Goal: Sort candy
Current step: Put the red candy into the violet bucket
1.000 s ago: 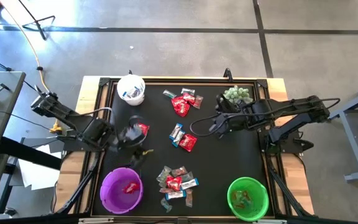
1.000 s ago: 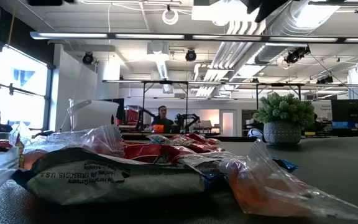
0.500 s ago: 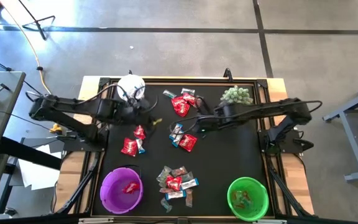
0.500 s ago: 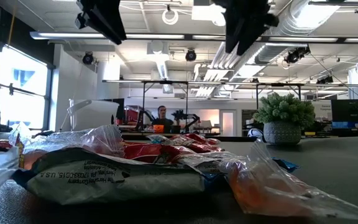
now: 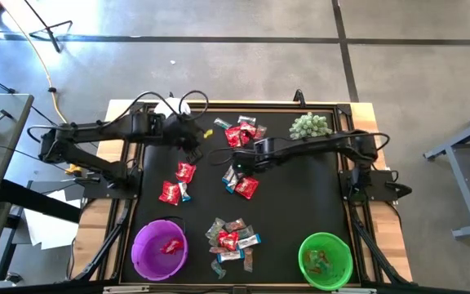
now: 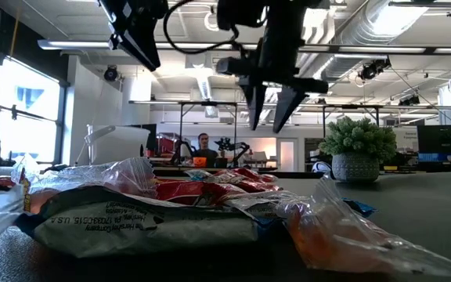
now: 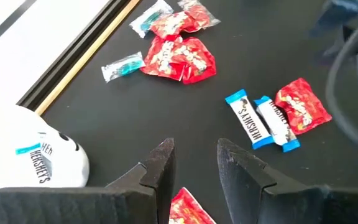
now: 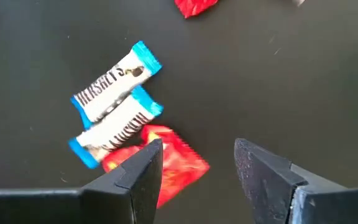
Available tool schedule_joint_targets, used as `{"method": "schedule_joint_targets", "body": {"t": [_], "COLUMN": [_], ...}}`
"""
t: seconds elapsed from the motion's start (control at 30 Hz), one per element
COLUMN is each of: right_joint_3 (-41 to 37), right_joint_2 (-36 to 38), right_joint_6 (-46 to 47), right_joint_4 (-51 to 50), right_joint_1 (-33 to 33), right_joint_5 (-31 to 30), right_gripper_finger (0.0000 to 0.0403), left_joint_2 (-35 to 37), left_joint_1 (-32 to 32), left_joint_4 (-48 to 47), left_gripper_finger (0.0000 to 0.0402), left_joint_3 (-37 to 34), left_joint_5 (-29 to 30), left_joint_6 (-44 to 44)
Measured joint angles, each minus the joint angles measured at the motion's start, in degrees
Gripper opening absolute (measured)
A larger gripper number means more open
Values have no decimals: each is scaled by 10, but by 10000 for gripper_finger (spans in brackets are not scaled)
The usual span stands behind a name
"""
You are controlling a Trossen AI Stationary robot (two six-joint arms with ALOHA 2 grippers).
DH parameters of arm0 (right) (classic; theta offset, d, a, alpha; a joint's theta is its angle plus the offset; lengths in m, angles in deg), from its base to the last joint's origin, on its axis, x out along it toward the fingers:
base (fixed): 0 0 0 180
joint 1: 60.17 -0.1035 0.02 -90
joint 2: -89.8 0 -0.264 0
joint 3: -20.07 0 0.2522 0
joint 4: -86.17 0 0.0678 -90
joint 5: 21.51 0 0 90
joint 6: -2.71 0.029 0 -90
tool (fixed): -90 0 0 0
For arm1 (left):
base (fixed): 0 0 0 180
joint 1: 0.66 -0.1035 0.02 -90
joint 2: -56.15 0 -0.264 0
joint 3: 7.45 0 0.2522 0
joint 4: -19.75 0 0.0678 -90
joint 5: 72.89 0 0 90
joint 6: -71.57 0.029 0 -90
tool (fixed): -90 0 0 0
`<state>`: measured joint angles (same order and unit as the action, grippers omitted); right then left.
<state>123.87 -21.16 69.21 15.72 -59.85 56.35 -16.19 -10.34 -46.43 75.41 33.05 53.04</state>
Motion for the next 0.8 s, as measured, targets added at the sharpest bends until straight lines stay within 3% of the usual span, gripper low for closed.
{"method": "schedule_joint_targets", "body": {"t": [0.4, 0.53, 0.8], "right_joint_3": [0, 0, 0], "right_joint_2": [-83, -93, -95], "right_joint_6": [120, 116, 94], "right_joint_4": [57, 74, 81], "right_joint_1": [-40, -49, -43], "right_joint_5": [107, 106, 47], "right_gripper_finger": [195, 195, 195], "left_joint_2": [0, 0, 0], "left_joint_1": [-59, -70, -71], "left_joint_4": [-4, -4, -4], "left_gripper_finger": [106, 106, 106], "left_joint_3": [0, 0, 0], "left_joint_5": [-20, -38, -84], "left_joint_6": [82, 83, 53]}}
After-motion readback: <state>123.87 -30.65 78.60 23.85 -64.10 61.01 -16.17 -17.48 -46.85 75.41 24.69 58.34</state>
